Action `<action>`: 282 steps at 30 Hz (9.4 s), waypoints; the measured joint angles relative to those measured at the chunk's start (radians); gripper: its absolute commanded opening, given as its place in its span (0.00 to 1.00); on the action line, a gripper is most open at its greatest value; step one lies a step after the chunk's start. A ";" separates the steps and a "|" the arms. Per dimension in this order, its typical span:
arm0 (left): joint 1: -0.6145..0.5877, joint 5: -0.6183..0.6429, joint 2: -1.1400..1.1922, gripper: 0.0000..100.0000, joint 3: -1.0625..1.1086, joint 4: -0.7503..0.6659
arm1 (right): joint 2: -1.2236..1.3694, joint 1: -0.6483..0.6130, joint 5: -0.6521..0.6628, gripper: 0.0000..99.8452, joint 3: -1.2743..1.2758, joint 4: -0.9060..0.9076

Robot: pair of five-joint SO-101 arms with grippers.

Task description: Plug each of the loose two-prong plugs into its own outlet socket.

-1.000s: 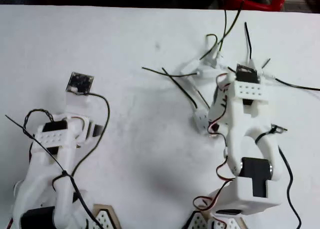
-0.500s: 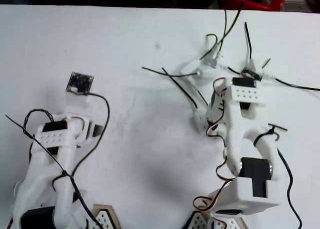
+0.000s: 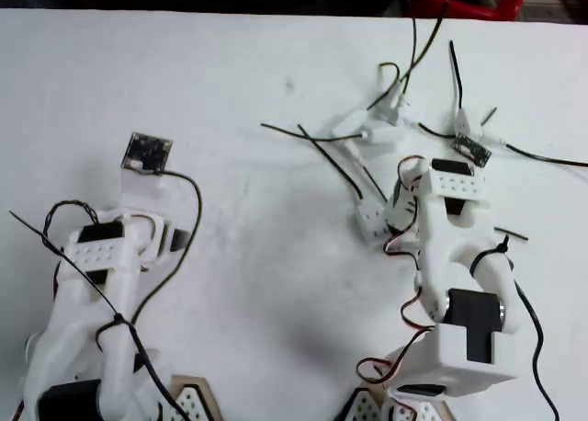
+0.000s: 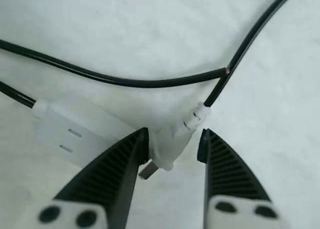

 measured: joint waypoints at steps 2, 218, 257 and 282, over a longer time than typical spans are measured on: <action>0.000 0.000 0.000 0.28 0.000 0.000 | 0.000 0.009 0.000 0.14 0.003 0.002; 0.647 -0.402 0.615 0.17 -0.783 0.488 | -1.623 0.101 0.187 0.02 0.924 -0.850; -0.012 0.072 -0.526 0.23 0.063 0.195 | -1.623 -0.523 0.532 0.02 0.844 -0.341; -0.084 0.072 -0.554 0.23 0.245 0.080 | -0.618 -0.750 0.555 0.02 0.471 -0.417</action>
